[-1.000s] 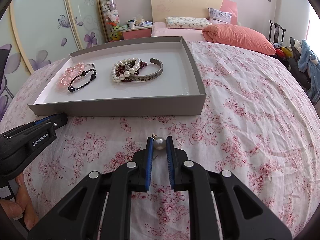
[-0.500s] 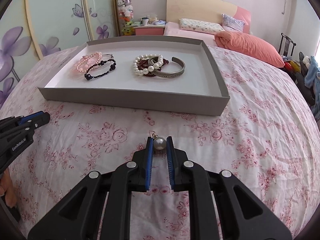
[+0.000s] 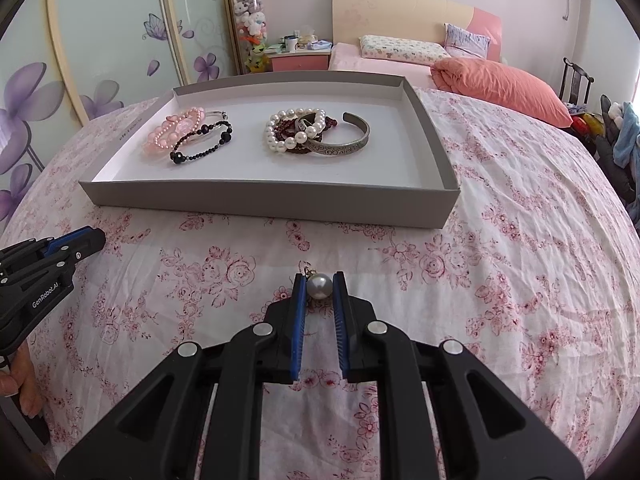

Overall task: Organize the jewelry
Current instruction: 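Carry both pearl earrings into the tray and open both tools to release them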

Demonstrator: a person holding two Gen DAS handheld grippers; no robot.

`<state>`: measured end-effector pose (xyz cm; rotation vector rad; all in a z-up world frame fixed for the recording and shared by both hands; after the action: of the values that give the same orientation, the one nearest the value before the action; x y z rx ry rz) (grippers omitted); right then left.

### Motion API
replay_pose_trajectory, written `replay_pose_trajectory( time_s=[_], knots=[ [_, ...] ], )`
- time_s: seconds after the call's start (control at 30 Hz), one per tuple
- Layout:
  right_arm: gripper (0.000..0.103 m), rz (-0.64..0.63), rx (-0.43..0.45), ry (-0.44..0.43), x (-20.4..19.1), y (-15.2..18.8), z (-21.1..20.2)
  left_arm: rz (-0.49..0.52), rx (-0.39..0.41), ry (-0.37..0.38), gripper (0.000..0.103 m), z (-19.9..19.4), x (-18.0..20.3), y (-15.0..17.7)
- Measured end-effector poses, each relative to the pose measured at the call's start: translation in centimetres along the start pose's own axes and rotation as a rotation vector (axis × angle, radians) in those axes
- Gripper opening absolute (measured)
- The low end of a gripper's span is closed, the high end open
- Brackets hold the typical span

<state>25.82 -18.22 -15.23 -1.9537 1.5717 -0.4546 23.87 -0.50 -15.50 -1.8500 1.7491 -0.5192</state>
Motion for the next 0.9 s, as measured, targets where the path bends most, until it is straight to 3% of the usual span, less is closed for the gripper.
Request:
replay_pose_trajectory(
  time_s=[0.5,0.9],
  knots=[
    [0.015,-0.002,-0.001,0.004,-0.1,0.0,0.0,-0.02,-0.001,0.024,0.014,0.1,-0.3,-0.1],
    [0.014,0.014,0.013,-0.005,0.0,0.1,-0.6,-0.084,-0.008,0.099,0.014,-0.5,-1.9,0.2]
  ],
)
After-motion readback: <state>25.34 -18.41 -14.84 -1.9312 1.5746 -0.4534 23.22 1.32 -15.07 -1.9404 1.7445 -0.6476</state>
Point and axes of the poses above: each gripper's, at about its wrist camera, not at the fingertips, and z roughly the way its jaws point, x to its right, y to its underside, the point moved 8 cm from there along z, roughly the way its jaws point, and after that the axes turned 4 degrees about -y, right-handed, at the moved point
